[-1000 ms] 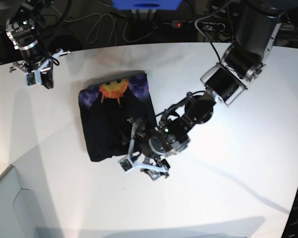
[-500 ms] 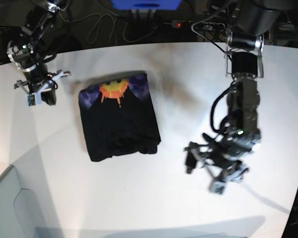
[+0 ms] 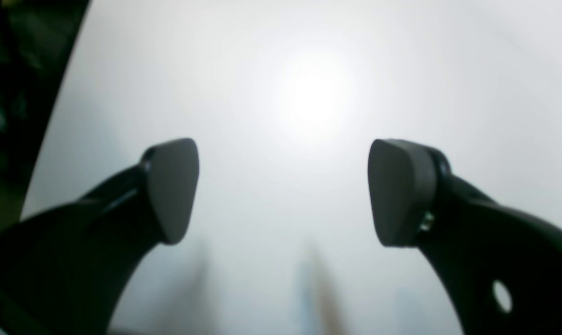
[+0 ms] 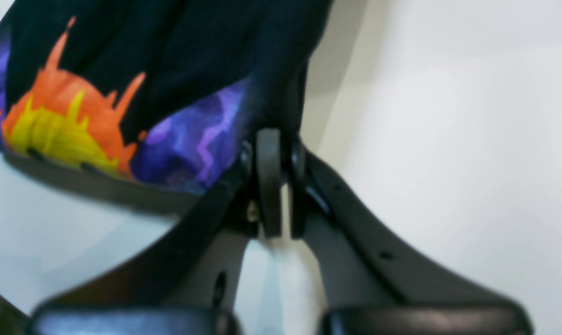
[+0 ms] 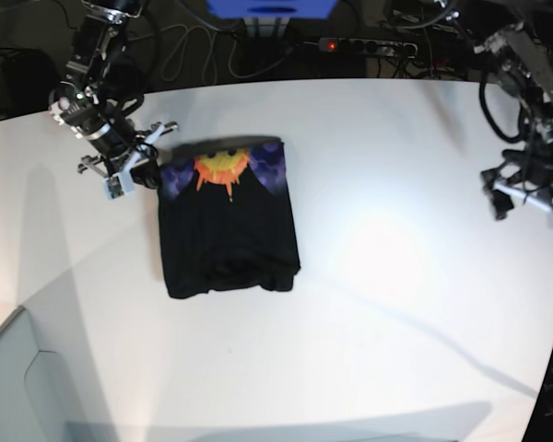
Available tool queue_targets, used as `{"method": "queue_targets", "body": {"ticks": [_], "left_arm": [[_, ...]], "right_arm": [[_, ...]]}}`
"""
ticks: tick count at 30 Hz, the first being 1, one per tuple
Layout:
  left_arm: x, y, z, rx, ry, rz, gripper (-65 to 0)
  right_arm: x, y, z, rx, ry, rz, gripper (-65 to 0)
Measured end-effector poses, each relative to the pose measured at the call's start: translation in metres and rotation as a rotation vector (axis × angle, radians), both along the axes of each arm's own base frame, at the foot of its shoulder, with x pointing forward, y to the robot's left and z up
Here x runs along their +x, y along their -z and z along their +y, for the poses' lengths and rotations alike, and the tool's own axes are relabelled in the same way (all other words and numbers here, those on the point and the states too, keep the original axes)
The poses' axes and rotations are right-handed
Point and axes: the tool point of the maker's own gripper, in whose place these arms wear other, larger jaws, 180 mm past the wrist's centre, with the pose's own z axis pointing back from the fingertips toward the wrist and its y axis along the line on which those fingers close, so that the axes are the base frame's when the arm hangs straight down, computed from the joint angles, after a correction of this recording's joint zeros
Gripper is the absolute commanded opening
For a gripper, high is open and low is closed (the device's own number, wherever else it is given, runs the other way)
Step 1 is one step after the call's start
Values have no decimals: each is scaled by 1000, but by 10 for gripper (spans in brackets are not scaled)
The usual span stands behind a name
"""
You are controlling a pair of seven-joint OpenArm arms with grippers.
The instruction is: Fold the T-shirt properly
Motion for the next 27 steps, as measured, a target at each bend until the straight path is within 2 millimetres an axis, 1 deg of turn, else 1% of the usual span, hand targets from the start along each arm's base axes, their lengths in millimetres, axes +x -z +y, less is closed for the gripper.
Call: {"method": "queue_targets", "body": {"ticks": [2,4,5,6,7,8,11,13,14,16,19,21,22,24,26,27], "left_arm": [[-23,6,10,-35,-32,14,-103],[-43,12,14,-70,-56,30,-106],[-51,15,14,-88,-56,39,-119],[-60,18,14,-104,-59,52,-152],[-67,21,13,-122,-62,62,-203],[-73,23,12,-139,-67,66,-268],[-87,29,8,-178,-65,87,-506],[-96,29,9,-194,-77,87,-618],[-103,31,11,-191,-97,98,-650],[-118,36,14,-202,-139,110,-650],[-143,42,18,-209,-197,144,-650],[-165,52,15,-220,-220,199,-650],[-178,59,14,-216,-232,241,-650],[-200,75,8,-208,-254,316,-650],[-226,98,-7,-212,-264,399,-650],[-235,108,-13,-202,-258,421,-650]], "right_arm": [[0,0,0,-1,0,-1,-644],[-4,1,0,-1,1,5,-644],[-8,1,0,0,0,9,-645],[-12,1,-1,-6,-1,12,-645],[-17,0,-2,-20,-2,15,-645],[-19,-4,-4,-36,-3,7,-645],[-27,-27,-2,-47,-12,-62,-645],[-41,-36,-4,-68,-14,-68,-645],[-51,-37,-7,-78,-8,-58,-645],[-76,-30,-17,-111,7,3,-645],[-116,-17,-35,-133,75,107,-645],[-143,-10,-47,-155,112,176,-645],[-155,-8,-49,-153,127,200,-645],[-180,-2,-46,-144,134,263,-646],[-206,4,-41,-125,130,331,-646],[-217,10,-39,-117,129,367,-646]]}}
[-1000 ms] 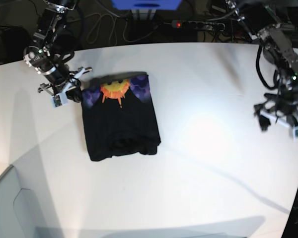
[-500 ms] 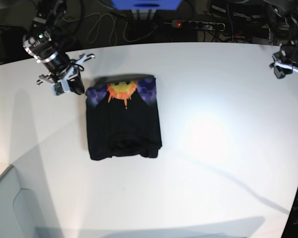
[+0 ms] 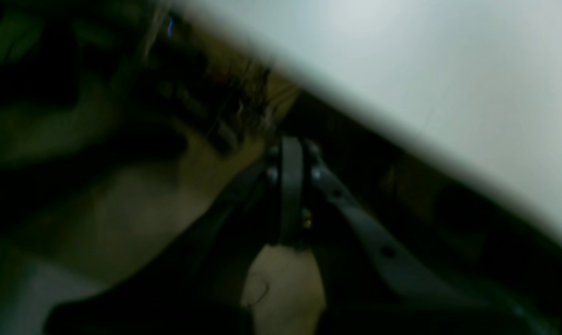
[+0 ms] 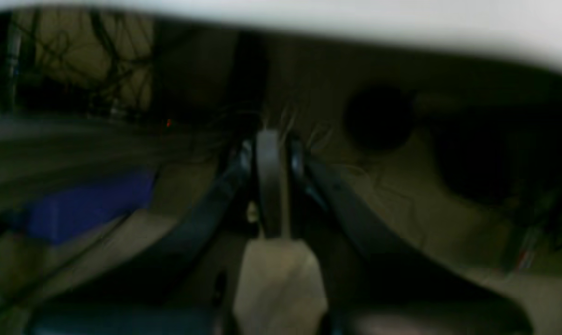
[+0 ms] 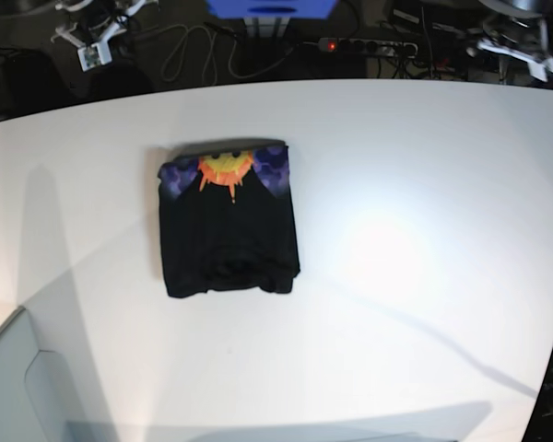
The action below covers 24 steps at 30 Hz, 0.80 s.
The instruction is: Fold the T-shirt properly
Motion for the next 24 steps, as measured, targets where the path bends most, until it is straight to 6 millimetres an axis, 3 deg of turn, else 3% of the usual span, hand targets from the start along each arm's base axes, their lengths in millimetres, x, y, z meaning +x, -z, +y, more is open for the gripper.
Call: {"method": "queue_targets", "body": {"ticks": [4,7,11,13,16,18,20,24], "left_arm": [[-35,47,-29,10,92,66,-650],[-60,92,-60,-46,141,98,-650],[-112,154,-92,-109,199,203,-650],[-125,182,-107,-136,224,214,-650],[-117,216,-124,-151,278,175,-650],[-113,232,-131,-152,311,173,-650],[-106,242,-141,-165,340,169,-650],[-94,252,-164,-204,419,181,-650]], "right_arm": [[-40,40,18,111,32,134,-646],[-63,76,17,151,3,255,-646],[-64,126,31,280,73,298,-646],[-64,146,43,340,89,297,-646],[-69,169,60,375,66,306,-646],[-68,185,60,312,125,277,-646],[-69,199,47,196,152,259,-646],[-77,221,-4,-141,196,254,-646]]}}
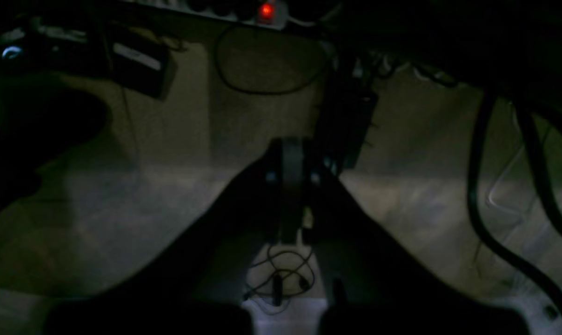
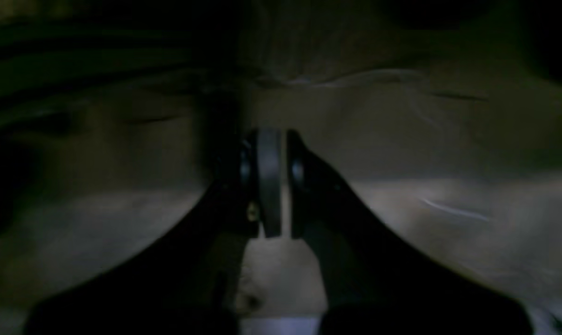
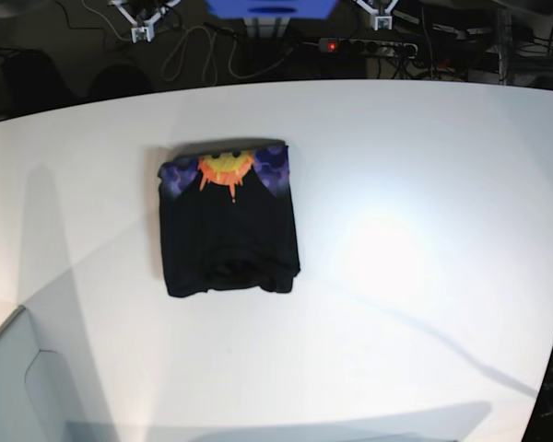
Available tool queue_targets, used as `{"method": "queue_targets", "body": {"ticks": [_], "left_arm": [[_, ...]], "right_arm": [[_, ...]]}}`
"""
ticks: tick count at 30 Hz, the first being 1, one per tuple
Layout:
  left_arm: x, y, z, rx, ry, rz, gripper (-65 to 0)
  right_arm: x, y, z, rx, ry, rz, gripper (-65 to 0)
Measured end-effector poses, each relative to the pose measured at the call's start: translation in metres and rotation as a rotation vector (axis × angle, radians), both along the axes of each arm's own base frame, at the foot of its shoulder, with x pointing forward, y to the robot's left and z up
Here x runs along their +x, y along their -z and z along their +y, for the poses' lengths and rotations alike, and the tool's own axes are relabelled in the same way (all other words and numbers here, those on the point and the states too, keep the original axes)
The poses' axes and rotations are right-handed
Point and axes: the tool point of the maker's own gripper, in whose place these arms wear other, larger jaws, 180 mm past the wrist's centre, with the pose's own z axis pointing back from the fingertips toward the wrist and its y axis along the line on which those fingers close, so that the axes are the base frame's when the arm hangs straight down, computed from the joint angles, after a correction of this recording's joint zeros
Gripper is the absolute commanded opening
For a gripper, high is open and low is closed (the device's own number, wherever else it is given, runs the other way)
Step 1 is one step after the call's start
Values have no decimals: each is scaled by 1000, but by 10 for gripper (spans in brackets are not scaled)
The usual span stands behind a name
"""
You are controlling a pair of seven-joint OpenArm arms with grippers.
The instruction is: Fold the T-shirt properly
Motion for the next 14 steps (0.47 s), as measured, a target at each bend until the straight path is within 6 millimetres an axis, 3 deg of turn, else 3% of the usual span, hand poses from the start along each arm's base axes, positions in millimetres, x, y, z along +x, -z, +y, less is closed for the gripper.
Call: {"method": "queue_targets", "body": {"ticks": [3,6,11,14], "left_arm": [[12,5,-21,-41,34,24,-650],[26,8,-39,-77,45,21,-650],[22,8,-29,-59,54,48,-650],[14,8,-28,-57,56,68,-650]], "right_arm": [[-2,5,-24,-186,-19,18,-646],[2,5,-32,-296,-40,10,-646],[-13,11,-18,-292,-44,68,-645],[-11,14,-11,-284,-39,78,-645]]}}
